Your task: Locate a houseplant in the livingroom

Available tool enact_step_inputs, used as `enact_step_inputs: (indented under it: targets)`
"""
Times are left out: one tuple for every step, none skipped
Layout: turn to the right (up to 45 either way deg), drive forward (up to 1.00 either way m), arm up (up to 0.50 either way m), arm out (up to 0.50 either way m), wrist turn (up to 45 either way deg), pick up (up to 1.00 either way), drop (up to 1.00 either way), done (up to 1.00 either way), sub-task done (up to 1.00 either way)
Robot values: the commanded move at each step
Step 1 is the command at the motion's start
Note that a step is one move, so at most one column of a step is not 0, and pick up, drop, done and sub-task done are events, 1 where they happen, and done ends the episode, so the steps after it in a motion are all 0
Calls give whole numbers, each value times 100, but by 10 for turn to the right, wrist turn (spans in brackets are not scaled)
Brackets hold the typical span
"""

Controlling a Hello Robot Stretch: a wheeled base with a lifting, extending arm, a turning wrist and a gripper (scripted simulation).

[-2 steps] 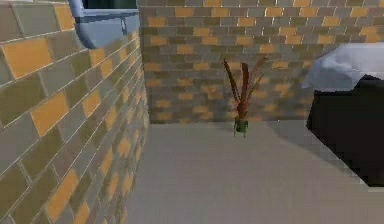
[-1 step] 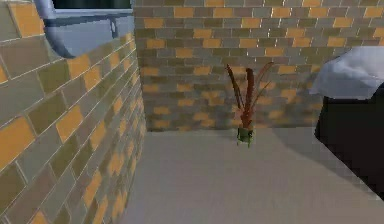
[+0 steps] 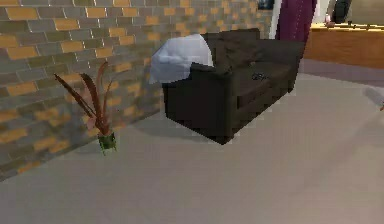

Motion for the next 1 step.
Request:
enact_step_inputs:
  targets:
    - [420,0,0,0,0,0,0,0,0]
